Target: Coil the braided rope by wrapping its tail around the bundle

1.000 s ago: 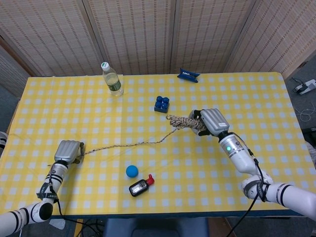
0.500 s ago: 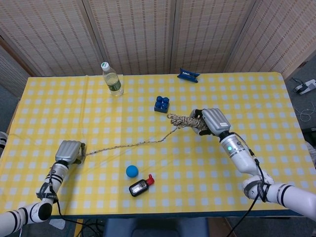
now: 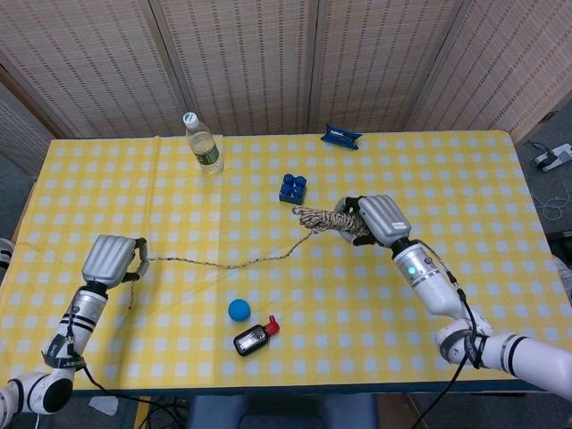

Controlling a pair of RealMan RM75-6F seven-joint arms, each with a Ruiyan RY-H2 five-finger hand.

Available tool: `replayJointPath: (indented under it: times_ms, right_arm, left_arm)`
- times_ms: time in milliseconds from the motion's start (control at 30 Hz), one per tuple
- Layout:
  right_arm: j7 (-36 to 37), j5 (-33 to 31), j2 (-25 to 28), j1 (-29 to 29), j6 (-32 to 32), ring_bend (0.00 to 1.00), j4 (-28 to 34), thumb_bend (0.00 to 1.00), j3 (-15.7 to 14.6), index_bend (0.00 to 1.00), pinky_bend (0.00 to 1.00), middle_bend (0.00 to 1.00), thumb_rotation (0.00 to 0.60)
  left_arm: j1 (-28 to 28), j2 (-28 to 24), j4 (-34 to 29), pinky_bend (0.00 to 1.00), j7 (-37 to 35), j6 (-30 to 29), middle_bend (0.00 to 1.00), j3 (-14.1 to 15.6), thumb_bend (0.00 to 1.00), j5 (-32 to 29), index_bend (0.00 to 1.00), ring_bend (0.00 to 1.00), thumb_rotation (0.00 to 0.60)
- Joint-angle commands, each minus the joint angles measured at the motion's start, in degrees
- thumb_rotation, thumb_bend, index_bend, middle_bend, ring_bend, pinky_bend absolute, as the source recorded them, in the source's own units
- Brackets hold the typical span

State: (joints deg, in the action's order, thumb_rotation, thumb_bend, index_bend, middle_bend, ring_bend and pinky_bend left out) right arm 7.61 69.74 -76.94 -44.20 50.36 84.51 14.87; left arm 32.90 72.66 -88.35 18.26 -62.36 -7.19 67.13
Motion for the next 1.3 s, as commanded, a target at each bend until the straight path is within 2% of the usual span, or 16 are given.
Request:
replayJointPath:
  times_ms: [33,367,600,933,1300]
  right_arm:
    - [-0.75,0.19,-0.61,-0.76,0.22,0.46,0.74,0.5,0.57,0.67,0.5,0.61,0.6]
    - [-6.59,-1.51,-6.59,-6.35,-0.43,0.46,1.15,0.51,3.25,0.67,0.5,0.61,0.6]
    - [-9.17,-1.54,-11.85,-9.65,1.21,0.46,-0.91,0.51,4.78,0.68,0.51,0.61,0.6]
    - [-6.24,2.75,-19.17,-12.37,5.55,0.46,-6.76,0.48,5.8,0.69,0.51,0.61,0.6]
    - [0.19,8.27,-22.59,-13.78,7.92,0.46,-10.59,0.41,4.69,0.7,0.51,0.61,0.6]
  left_arm:
    - [-1.01,-3.71,-4.1,0.97,-2.89,-4.25,0.96,-1.0,0.38,5.45,0.73,0.92,0.564]
    - [0.36,-10.88,-14.07,0.97,-7.31,-8.86,0.96,-4.19,0.38,15.75,0.73,0.91,0.54]
    - [3.28,-13.49,-19.76,0.97,-9.28,-8.28,0.95,-7.22,0.38,19.05,0.72,0.9,0.596]
    - [8.4,-13.75,-24.48,0.97,-9.83,-4.4,0.95,-11.78,0.38,15.72,0.72,0.9,0.571]
    - [13.48,-11.04,-22.48,0.97,-11.66,-0.26,0.94,-15.27,0.38,7.87,0.72,0.89,0.58]
